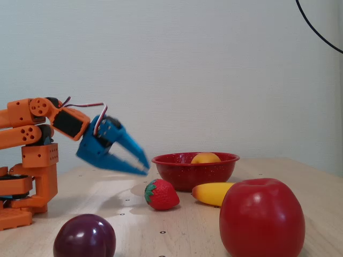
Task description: Put the peach in the red bowl.
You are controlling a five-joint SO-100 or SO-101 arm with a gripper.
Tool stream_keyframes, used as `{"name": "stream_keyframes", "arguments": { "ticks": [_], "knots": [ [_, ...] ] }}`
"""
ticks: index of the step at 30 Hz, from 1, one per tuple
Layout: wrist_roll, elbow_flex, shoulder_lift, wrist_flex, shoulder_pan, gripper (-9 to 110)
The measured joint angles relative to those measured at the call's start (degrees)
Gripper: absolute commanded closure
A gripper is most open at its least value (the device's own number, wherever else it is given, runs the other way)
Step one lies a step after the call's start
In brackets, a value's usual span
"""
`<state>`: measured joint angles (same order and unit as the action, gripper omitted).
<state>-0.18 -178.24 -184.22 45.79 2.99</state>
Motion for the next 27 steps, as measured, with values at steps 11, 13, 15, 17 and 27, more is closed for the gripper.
{"name": "stream_keyframes", "arguments": {
  "ticks": [11, 13, 15, 17, 27],
  "knots": [
    [0.0, 0.0, 0.0, 5.4, -0.5, 101],
    [0.0, 0.0, 0.0, 5.4, -0.5, 101],
    [0.0, 0.0, 0.0, 5.4, -0.4, 101],
    [0.0, 0.0, 0.0, 5.4, -0.4, 101],
    [0.0, 0.0, 0.0, 5.4, -0.4, 101]
  ]
}}
